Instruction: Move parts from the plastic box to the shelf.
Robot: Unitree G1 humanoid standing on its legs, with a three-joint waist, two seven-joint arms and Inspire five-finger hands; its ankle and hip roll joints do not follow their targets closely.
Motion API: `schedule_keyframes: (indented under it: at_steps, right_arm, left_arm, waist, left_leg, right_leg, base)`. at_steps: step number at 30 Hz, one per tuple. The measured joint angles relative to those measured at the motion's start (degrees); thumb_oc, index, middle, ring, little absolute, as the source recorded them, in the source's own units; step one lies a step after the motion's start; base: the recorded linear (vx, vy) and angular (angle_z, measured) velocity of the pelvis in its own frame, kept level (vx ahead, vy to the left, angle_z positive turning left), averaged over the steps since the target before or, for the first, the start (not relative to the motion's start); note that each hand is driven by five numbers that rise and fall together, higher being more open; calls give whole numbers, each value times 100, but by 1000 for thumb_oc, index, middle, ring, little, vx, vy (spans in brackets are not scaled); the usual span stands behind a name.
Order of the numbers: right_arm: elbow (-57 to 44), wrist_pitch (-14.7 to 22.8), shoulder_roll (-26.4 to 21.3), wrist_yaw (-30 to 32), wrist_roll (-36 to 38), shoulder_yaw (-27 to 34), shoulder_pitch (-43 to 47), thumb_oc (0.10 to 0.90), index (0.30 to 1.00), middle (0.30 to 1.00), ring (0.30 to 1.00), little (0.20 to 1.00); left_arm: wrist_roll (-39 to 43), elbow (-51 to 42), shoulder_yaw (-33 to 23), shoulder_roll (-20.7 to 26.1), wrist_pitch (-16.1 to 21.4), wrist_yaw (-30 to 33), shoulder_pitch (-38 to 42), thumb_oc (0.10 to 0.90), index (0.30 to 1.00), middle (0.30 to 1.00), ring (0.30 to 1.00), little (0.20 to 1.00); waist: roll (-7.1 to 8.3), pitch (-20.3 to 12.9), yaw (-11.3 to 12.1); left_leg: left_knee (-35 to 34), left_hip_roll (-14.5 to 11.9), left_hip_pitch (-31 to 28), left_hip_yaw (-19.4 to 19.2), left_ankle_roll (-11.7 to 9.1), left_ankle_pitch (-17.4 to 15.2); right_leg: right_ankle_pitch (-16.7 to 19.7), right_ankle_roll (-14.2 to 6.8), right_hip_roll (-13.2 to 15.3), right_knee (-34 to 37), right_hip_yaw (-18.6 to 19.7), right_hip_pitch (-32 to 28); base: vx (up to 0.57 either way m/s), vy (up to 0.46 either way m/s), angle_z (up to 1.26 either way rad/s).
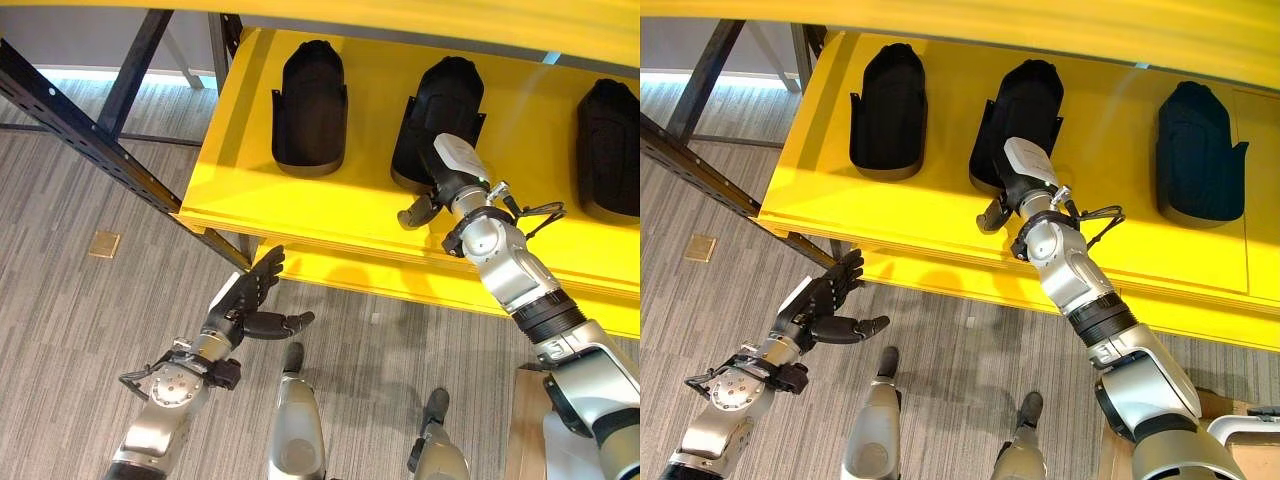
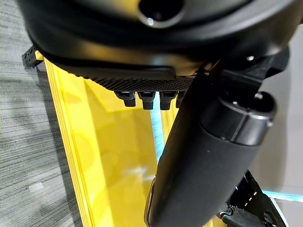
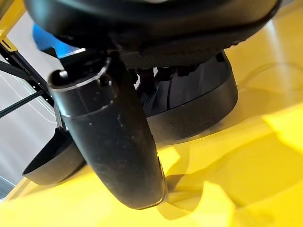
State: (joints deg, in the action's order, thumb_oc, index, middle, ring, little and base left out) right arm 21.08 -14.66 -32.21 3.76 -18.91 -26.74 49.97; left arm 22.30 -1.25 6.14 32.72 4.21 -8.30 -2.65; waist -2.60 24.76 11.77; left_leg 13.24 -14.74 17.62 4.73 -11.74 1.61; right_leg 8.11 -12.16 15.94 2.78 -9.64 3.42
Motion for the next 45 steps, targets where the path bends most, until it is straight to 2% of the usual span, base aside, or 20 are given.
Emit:
schedule_keyframes:
  at_steps: [9, 20, 35, 45]
  right_arm:
    - [154, 10, 2, -9, -11, 0, 36, 900, 1000, 1000, 1000, 1000]
    - [189, 4, 6, -155, -133, -6, 55, 900, 1000, 1000, 1000, 1000]
    - [215, 69, -30, -299, -385, -13, 69, 900, 1000, 1000, 1000, 1000]
    - [238, 69, -33, -468, -550, -69, 69, 900, 1000, 1000, 1000, 1000]
  left_arm:
    - [1, 0, 0, 14, -14, -11, 1, 900, 1000, 1000, 1000, 1000]
    - [2, -2, -28, 19, -20, -109, 0, 900, 1000, 1000, 1000, 1000]
    - [3, -2, -181, 25, -30, -114, -3, 900, 1000, 1000, 1000, 1000]
    - [6, -2, -181, 59, -47, -120, -8, 900, 1000, 1000, 1000, 1000]
  waist:
    - [14, -8, 88]
    - [100, -53, 98]
    - [110, -58, 108]
    - [204, -110, 112]
  left_leg:
    - [144, 1, 18, -9, 10, -72]
    - [163, 12, 35, -18, 17, -84]
    - [293, 15, 96, -5, 32, -139]
    - [374, 24, 133, -3, 44, -184]
  right_leg:
    - [0, 2, 1, -31, 60, -1]
    - [-1, 3, 15, -27, 69, 9]
    - [0, 4, 15, -38, 71, 8]
    - [0, 4, 24, -36, 74, 9]
  base:
    - [0, 0, 0]
    - [0, 0, 0]
    - [0, 0, 0]
    - [0, 0, 0]
